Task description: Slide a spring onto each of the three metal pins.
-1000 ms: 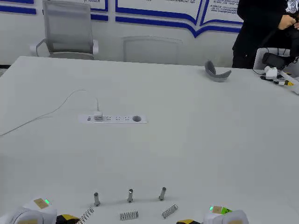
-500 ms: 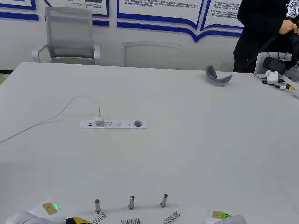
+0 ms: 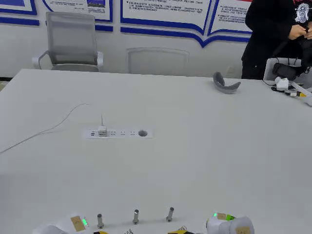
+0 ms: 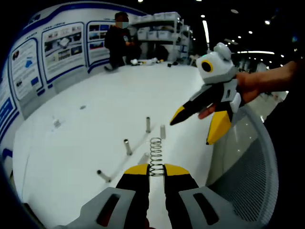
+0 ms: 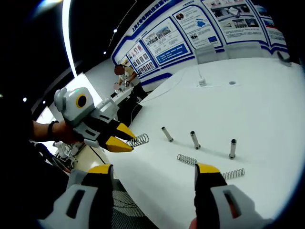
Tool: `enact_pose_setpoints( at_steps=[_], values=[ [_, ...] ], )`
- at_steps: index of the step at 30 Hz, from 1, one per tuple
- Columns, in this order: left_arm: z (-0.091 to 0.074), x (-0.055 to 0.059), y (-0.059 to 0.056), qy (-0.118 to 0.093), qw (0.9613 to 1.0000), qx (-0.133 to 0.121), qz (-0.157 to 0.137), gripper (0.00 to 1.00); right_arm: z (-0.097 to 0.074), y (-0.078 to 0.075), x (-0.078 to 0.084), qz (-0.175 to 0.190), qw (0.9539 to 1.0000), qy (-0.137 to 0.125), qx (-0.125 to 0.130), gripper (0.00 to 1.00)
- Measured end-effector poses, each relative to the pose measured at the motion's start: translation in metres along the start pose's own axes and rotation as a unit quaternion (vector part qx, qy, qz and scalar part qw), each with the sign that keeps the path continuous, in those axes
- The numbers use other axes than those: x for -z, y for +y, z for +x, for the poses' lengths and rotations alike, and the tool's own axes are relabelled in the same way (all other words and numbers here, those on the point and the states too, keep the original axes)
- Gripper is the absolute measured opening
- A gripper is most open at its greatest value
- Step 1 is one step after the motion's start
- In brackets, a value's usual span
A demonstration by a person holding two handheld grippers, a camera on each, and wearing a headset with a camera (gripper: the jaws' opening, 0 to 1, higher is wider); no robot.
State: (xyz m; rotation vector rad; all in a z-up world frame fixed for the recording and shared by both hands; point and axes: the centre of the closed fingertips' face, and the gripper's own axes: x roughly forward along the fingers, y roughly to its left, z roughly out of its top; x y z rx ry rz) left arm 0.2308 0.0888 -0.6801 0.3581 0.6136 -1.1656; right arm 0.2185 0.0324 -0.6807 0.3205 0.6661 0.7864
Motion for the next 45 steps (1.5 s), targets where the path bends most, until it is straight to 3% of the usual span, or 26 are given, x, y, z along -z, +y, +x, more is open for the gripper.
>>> enact_pose_setpoints(
  at_steps=[10,15,27,39,45],
  values=[
    [0.007,-0.014,-0.024,-0.005,0.9991,0.028,0.032,0.11,0.006,0.011,-0.017,0.05,0.9973,-0.04,-0.035,0.55],
    [0.008,-0.022,-0.032,-0.011,0.9984,0.036,0.042,0.11,0.006,0.014,-0.015,0.059,0.9963,-0.042,-0.046,0.45],
    [0.007,-0.029,-0.041,-0.021,0.9972,0.052,0.049,0.11,0.004,0.027,-0.017,0.09,0.9916,-0.054,-0.076,0.23],
    [0.006,-0.028,-0.043,-0.019,0.9963,0.061,0.057,0.1,0.001,0.032,-0.019,0.111,0.988,-0.059,-0.09,0.15],
    [0.005,-0.033,-0.043,-0.033,0.9951,0.083,0.042,0.1,-0.004,0.039,-0.029,0.099,0.9881,-0.055,-0.104,0.13]
  ],
)
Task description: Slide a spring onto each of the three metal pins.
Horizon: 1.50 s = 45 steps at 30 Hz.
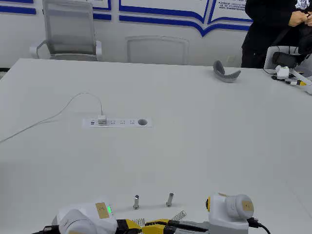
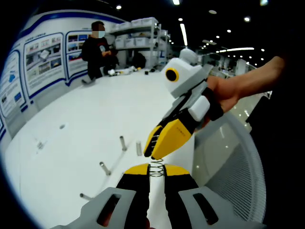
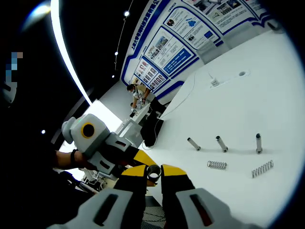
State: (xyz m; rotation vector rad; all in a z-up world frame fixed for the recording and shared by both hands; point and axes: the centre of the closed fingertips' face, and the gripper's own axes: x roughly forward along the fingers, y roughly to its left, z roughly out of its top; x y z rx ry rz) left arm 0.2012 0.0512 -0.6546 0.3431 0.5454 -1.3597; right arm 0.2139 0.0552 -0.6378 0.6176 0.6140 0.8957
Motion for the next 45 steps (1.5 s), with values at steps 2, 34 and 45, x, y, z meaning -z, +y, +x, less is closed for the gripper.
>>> enact_pose_setpoints(
  at_steps=[2,34,45],
  values=[
    [-0.001,-0.004,0.0,-0.011,0.9999,0.008,-0.007,0.1,-0.001,0.003,-0.004,-0.016,0.9998,0.01,-0.004,0.13],
    [-0.017,-0.015,-0.022,-0.029,0.9908,0.132,0.006,0.1,-0.003,0.037,0.018,-0.284,0.9078,0.296,-0.088,0.13],
    [-0.018,-0.004,-0.021,-0.019,0.9917,0.127,0.005,0.11,0.003,0.034,0.024,-0.291,0.9003,0.311,-0.09,0.13]
  ],
)
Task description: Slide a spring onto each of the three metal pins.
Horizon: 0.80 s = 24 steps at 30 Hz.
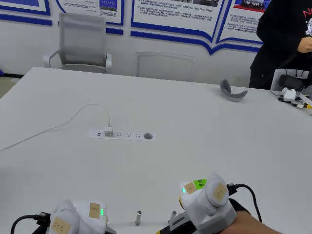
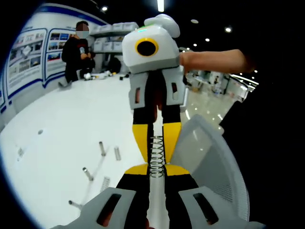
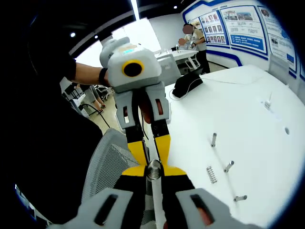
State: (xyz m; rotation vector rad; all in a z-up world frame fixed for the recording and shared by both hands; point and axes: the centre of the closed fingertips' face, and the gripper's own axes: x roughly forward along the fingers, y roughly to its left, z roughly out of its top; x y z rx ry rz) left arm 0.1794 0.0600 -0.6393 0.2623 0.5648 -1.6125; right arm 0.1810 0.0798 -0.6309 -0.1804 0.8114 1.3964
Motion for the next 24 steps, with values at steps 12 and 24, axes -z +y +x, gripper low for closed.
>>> enact_pose_setpoints(
  at_steps=[12,24],
  values=[
    [-0.011,0.023,0.007,-0.007,0.9986,-0.04,-0.035,0.16,0.011,-0.004,0.006,0.01,0.9999,0.011,0.001,0.13],
    [-0.033,0.051,0.026,-0.016,0.9909,-0.107,-0.08,0.24,0.011,-0.018,0.021,0.02,0.9993,0.023,0.022,0.13]
  ],
)
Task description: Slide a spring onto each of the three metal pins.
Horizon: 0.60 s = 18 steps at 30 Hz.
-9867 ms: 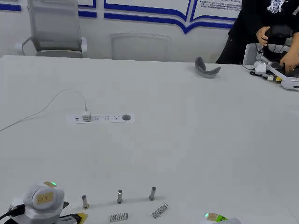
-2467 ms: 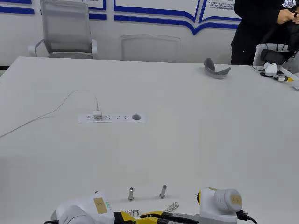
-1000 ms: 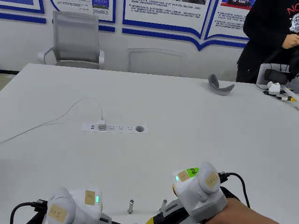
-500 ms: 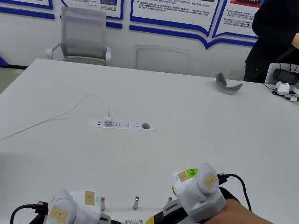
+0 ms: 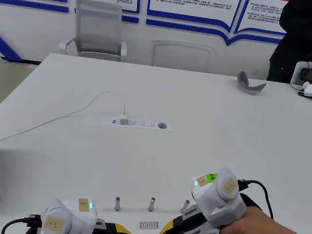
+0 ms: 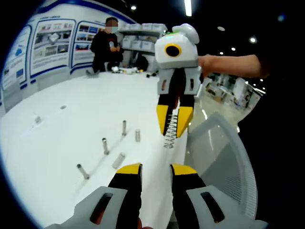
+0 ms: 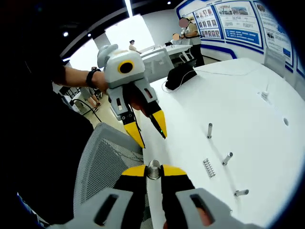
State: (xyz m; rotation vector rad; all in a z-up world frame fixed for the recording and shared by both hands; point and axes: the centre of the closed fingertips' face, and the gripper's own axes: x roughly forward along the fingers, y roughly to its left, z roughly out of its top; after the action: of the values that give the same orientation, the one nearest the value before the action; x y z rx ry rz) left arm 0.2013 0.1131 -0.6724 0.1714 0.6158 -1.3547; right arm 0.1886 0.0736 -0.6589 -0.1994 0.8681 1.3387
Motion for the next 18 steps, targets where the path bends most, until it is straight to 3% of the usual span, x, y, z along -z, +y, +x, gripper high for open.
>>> enact_pose_setpoints(
  at_steps=[5,8,10,12,18],
  values=[
    [-0.008,0.01,0.016,-0.002,0.9993,-0.034,-0.016,0.27,0.0,-0.011,0.005,0.005,0.9998,0.009,0.017,0.13],
    [-0.012,0.015,0.027,-0.007,0.998,-0.056,-0.029,0.29,0.002,-0.027,0.01,0.005,0.9987,0.022,0.046,0.13],
    [-0.015,0.019,0.033,-0.008,0.9969,-0.069,-0.036,0.3,0.004,-0.032,0.011,0.004,0.9984,0.025,0.051,0.13],
    [-0.018,0.027,0.044,-0.003,0.994,-0.098,-0.049,0.33,0.005,-0.036,0.01,0.005,0.9982,0.026,0.054,0.13],
    [-0.027,0.048,0.061,0.002,0.9881,-0.135,-0.073,0.41,0.01,-0.052,0.004,0.003,0.9976,0.026,0.064,0.13]
  ],
)
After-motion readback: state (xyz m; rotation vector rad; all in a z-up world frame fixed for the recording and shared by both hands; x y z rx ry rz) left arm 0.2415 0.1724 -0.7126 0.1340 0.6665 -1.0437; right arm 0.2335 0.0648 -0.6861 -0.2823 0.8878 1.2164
